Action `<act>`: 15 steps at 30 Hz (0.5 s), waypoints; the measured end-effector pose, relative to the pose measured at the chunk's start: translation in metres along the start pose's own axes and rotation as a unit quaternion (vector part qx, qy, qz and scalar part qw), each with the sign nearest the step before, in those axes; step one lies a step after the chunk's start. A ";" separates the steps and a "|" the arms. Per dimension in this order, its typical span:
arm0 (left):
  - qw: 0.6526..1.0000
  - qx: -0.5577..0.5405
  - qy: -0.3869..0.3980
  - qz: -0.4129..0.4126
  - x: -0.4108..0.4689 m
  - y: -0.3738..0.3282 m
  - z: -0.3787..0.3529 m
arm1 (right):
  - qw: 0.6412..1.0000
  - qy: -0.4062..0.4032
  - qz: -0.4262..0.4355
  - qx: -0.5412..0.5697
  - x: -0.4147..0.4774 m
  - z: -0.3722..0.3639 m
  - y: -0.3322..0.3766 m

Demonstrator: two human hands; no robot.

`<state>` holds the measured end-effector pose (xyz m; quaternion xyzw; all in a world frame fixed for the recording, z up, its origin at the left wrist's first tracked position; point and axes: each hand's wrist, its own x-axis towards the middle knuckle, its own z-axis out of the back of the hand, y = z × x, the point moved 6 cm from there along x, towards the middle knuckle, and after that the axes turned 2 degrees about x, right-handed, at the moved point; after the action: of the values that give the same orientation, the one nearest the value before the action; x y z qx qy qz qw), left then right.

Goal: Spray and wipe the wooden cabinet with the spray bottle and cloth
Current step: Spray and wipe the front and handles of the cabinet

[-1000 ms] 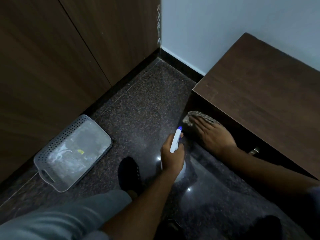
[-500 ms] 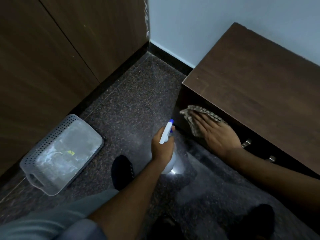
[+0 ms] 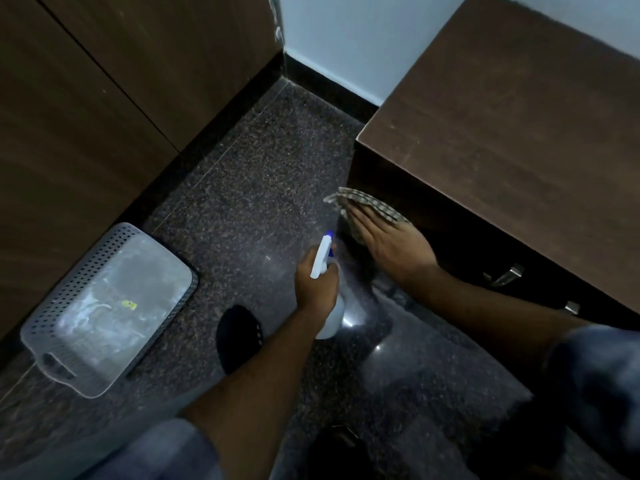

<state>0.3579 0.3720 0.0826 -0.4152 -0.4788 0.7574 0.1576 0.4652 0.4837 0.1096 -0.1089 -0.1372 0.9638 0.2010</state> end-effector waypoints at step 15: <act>0.998 0.025 0.025 0.052 0.022 0.024 -0.010 | 0.995 0.094 -0.016 -0.036 -0.043 -0.034 0.009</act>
<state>0.3557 0.3800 0.0495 -0.4539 -0.4335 0.7658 0.1402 0.5094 0.4653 0.0813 -0.2036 -0.1545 0.9404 0.2242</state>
